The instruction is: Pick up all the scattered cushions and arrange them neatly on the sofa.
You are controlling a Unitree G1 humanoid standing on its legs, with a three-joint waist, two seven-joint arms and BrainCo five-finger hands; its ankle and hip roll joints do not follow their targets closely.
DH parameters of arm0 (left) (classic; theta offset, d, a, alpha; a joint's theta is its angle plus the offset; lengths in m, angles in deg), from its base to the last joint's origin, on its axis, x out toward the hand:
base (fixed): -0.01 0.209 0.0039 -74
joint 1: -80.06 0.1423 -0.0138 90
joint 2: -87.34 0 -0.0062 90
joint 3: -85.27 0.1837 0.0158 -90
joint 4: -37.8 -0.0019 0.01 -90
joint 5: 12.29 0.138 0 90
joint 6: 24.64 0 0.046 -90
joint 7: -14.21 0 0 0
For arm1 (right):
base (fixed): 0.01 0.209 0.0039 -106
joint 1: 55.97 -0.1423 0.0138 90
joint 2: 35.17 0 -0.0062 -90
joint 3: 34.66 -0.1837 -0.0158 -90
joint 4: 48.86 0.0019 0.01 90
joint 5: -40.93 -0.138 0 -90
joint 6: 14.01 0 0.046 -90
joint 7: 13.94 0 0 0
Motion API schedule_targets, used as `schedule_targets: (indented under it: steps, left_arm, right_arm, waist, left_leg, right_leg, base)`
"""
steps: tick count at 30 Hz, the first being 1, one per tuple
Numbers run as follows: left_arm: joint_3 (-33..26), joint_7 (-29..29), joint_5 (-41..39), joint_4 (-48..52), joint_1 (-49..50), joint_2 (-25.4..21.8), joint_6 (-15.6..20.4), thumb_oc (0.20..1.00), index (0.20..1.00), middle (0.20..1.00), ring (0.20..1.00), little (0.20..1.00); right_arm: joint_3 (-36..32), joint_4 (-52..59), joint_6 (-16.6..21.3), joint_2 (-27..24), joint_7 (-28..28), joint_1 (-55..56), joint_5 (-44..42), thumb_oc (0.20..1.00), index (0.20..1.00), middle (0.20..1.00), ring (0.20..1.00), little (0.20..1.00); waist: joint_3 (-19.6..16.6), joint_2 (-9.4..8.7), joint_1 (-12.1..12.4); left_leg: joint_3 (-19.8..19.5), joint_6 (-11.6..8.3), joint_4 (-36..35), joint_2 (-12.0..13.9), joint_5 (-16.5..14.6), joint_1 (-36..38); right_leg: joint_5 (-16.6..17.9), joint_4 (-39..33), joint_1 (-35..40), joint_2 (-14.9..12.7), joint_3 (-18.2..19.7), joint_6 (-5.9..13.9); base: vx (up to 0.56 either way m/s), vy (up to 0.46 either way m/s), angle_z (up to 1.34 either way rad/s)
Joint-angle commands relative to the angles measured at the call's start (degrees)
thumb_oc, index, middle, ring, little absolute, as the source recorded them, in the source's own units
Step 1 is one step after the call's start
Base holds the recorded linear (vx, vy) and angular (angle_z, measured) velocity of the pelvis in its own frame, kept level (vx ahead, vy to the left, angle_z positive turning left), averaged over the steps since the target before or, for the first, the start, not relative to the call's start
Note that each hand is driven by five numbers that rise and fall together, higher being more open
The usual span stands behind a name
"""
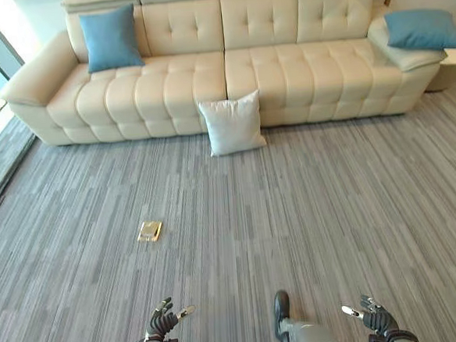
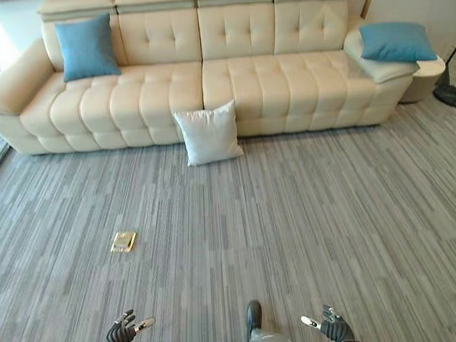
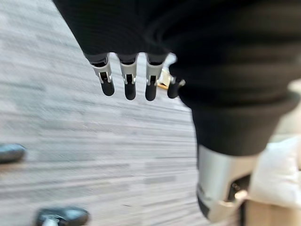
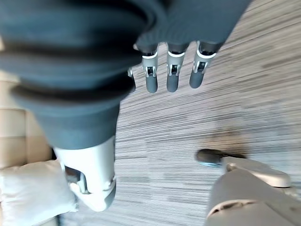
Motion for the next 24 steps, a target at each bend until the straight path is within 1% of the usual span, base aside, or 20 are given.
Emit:
schedule_targets:
  steps: [1,2,3,4,5,6,8,9,10,11,12,13,14,15,19,20,21,22,23,24]
  left_arm:
    - [-0.02,0.31,-1.48,1.68,-3.50,-0.83,2.12,1.000,1.000,1.000,1.000,1.000]
    - [0.08,0.34,-1.91,1.04,-3.52,-0.74,2.17,1.000,1.000,1.000,1.000,1.000]
    - [0.08,0.34,-1.92,1.03,-3.54,-0.74,2.18,1.000,1.000,1.000,1.000,1.000]
    - [-0.32,0.80,-2.67,1.36,-3.41,-0.69,1.91,1.000,1.000,1.000,1.000,1.000]
    - [-0.32,0.80,-2.67,1.37,-3.41,-0.69,1.91,1.000,1.000,1.000,1.000,1.000]
    - [-0.05,0.54,-2.65,1.53,-3.13,-0.74,1.89,1.000,1.000,1.000,1.000,1.000]
    - [0.54,0.31,-2.17,1.80,-2.85,-0.96,1.72,1.000,1.000,1.000,1.000,1.000]
    - [0.55,0.31,-2.17,1.80,-2.83,-0.96,1.71,1.000,1.000,1.000,1.000,1.000]
    - [0.98,0.46,-1.76,1.91,-2.46,-1.07,1.52,1.000,1.000,1.000,1.000,1.000]
    - [1.32,0.50,-1.47,2.62,-1.83,-0.98,1.43,1.000,1.000,1.000,1.000,1.000]
    - [1.31,0.50,-1.47,2.62,-1.83,-0.98,1.43,1.000,1.000,1.000,1.000,1.000]
    - [1.50,0.57,-1.10,2.80,-1.70,-0.92,1.38,1.000,1.000,1.000,1.000,1.000]
    - [1.73,0.56,-0.98,3.21,-1.64,-1.11,1.29,1.000,1.000,1.000,1.000,1.000]
    - [1.41,0.44,-0.49,2.63,-1.73,-1.28,1.06,1.000,1.000,1.000,1.000,1.000]
    - [0.84,0.18,0.18,2.67,-0.69,-1.57,0.75,1.000,1.000,1.000,1.000,1.000]
    - [0.46,0.13,0.13,2.47,-0.27,-1.65,0.69,1.000,1.000,1.000,1.000,1.000]
    - [0.36,-0.19,0.02,1.07,-0.23,-1.53,0.46,1.000,1.000,1.000,1.000,1.000]
    - [0.38,-0.32,0.02,1.02,-0.02,-1.64,0.41,1.000,1.000,1.000,1.000,1.000]
    - [0.71,-0.55,0.37,1.46,-0.13,-2.22,0.41,1.000,1.000,1.000,1.000,1.000]
    - [0.94,-0.92,1.12,1.65,-0.43,-2.86,0.36,1.000,1.000,1.000,1.000,1.000]
  right_arm:
    - [0.05,3.74,1.75,-2.86,0.46,-3.14,-2.29,1.000,1.000,1.000,1.000,1.000]
    - [0.49,3.68,1.53,-3.31,0.41,-3.40,-2.19,1.000,1.000,1.000,1.000,1.000]
    - [0.49,3.68,1.53,-3.32,0.41,-3.42,-2.19,1.000,1.000,1.000,1.000,1.000]
    - [0.64,3.71,1.21,-3.53,0.26,-3.88,-2.07,1.000,1.000,1.000,1.000,1.000]
    - [0.64,3.71,1.21,-3.53,0.26,-3.88,-2.07,1.000,1.000,1.000,1.000,1.000]
    - [0.74,3.47,1.18,-3.56,0.04,-3.91,-2.37,1.000,1.000,1.000,1.000,1.000]
    - [0.77,3.44,1.39,-3.41,-0.06,-3.90,-2.71,1.000,1.000,1.000,1.000,1.000]
    - [0.77,3.44,1.39,-3.40,-0.06,-3.89,-2.71,1.000,1.000,1.000,1.000,1.000]
    - [1.28,3.66,1.39,-3.15,-0.13,-3.90,-2.33,1.000,1.000,1.000,1.000,1.000]
    - [1.85,4.10,1.44,-3.07,-0.06,-3.54,-1.54,1.000,1.000,1.000,1.000,1.000]
    - [1.86,4.10,1.44,-3.07,-0.06,-3.54,-1.54,1.000,1.000,1.000,1.000,1.000]
    - [2.30,4.16,1.56,-3.02,-0.21,-3.64,-0.96,1.000,1.000,1.000,1.000,1.000]
    - [2.35,4.25,1.51,-3.07,-0.27,-3.58,-0.62,1.000,1.000,1.000,1.000,1.000]
    - [2.28,4.18,1.29,-2.87,-0.17,-3.43,-0.32,1.000,1.000,1.000,1.000,1.000]
    - [2.21,4.63,0.69,-2.61,0.57,-3.18,0.57,1.000,1.000,1.000,1.000,1.000]
    - [2.47,4.63,0.23,-2.48,0.94,-3.13,1.60,1.000,1.000,1.000,1.000,1.000]
    - [3.10,4.66,0.28,-2.16,1.28,-2.87,2.88,1.000,1.000,1.000,1.000,1.000]
    - [3.18,4.83,0.20,-1.99,1.42,-2.78,2.92,1.000,1.000,1.000,1.000,1.000]
    - [3.07,5.23,0.22,-1.57,1.53,-3.04,2.48,1.000,1.000,1.000,1.000,1.000]
    - [3.24,5.00,0.27,-1.26,1.76,-3.39,2.70,1.000,1.000,1.000,1.000,1.000]
  waist:
    - [2.84,2.09,-0.27]
    - [4.03,1.60,0.45]
    - [4.00,1.71,0.40]
    - [4.92,1.08,1.40]
    - [5.01,1.13,1.45]
    - [5.65,0.38,2.09]
    - [5.82,-0.74,2.46]
    - [5.92,-0.79,2.49]
    - [5.91,-1.53,2.50]
    - [5.15,-1.22,2.24]
    - [5.11,-1.25,2.15]
    - [4.87,-0.92,2.16]
    - [4.87,-0.76,2.03]
    - [4.56,-0.48,1.44]
    - [3.33,-0.16,1.64]
    - [2.65,-0.18,2.12]
    - [1.13,-0.66,2.34]
    - [0.64,-1.16,2.59]
    - [1.17,-1.69,2.81]
    - [1.86,-1.80,2.79]
  left_leg:
    - [0.78,-4.32,12.92,-1.71,16.53,-0.50]
    - [1.02,-4.64,21.59,-2.12,17.40,-4.81]
    - [0.94,-4.66,21.96,-1.99,17.22,-5.06]
    - [1.86,-3.64,24.70,-1.11,17.05,-7.75]
    - [1.90,-3.65,24.77,-1.04,16.97,-7.66]
    - [2.98,-1.73,23.67,-0.41,14.52,-10.92]
    - [3.45,-0.37,19.89,-0.77,11.58,-14.86]
    - [3.49,-0.35,19.76,-0.82,11.58,-14.64]
    - [3.32,0.47,9.52,-1.00,10.03,-15.46]
    - [1.33,-0.01,-6.20,-0.64,12.99,-14.64]
    - [1.26,-0.01,-6.47,-0.69,13.17,-14.57]
    - [-1.14,-0.81,-12.65,-0.53,15.81,-15.58]
    - [-2.05,-1.63,-14.56,-0.21,16.59,-16.21]
    - [-0.71,-2.58,-14.56,0.28,16.74,-18.21]
    - [1.61,-2.89,-14.56,-0.37,17.71,-18.24]
    - [0.84,-1.94,-14.56,-0.79,16.97,-17.11]
    - [-0.57,-0.26,-14.56,-2.69,17.00,-16.14]
    - [-0.31,1.05,-14.56,-3.78,16.13,-14.95]
    - [0.72,2.78,-14.56,-4.74,14.93,-13.52]
    - [1.42,4.06,-14.33,-5.26,13.67,-11.94]
  right_leg:
    - [-4.25,2.03,2.22,0.62,-1.82,0.60]
    - [-5.53,1.94,4.56,0.38,-1.43,-0.31]
    - [-5.55,2.01,4.46,0.48,-1.50,-0.34]
    - [-6.91,2.56,6.39,0.43,-0.74,-1.30]
    - [-6.97,2.64,6.45,0.49,-0.70,-1.30]
    - [-7.94,2.50,8.28,0.05,0.34,-1.85]
    - [-8.75,2.15,9.97,-0.58,0.61,-1.98]
    - [-8.80,2.16,10.11,-0.63,0.63,-1.94]
    - [-10.04,2.09,11.61,-1.56,0.49,-1.62]
    - [-11.27,1.77,13.05,-1.78,0.00,-1.36]
    - [-11.27,1.75,13.04,-1.80,-0.09,-1.35]
    - [-12.14,1.38,14.63,-1.38,-0.27,-1.36]
    - [-12.69,1.55,15.73,-1.33,0.01,-1.27]
    - [-13.01,1.77,16.55,-1.32,0.26,-1.07]
    - [-13.22,1.90,19.61,-1.81,1.08,0.11]
    - [-14.01,2.50,20.52,-2.28,2.07,0.49]
    - [-12.52,6.62,19.88,-4.21,2.45,2.09]
    - [-9.48,11.84,18.29,-5.76,3.17,3.12]
    - [-4.37,19.41,15.25,-7.27,4.68,3.77]
    - [-1.04,26.36,11.87,-8.37,5.63,4.10]
  base:
    - [0.40,-0.236,0.26]
    - [0.40,-0.235,0.07]
    - [0.42,-0.251,-0.36]
    - [0.26,-0.151,-0.48]
    - [0.46,-0.253,-0.26]
    - [0.29,-0.148,-0.23]
    - [0.30,-0.134,-0.21]
    - [0.34,-0.052,-0.20]
    - [0.57,0.039,-0.08]
    - [0.57,0.037,-0.01]
    - [0.52,0.092,0.35]
    - [0.32,0.079,0.49]
    - [0.55,0.178,0.30]
    - [0.46,0.188,-0.02]
    - [0.40,0.194,-0.04]
    - [0.76,0.430,-0.02]
    - [0.72,0.447,-0.23]
    - [0.66,0.474,-0.33]
    - [0.44,0.376,-0.30]
    - [0.26,0.251,-0.18]
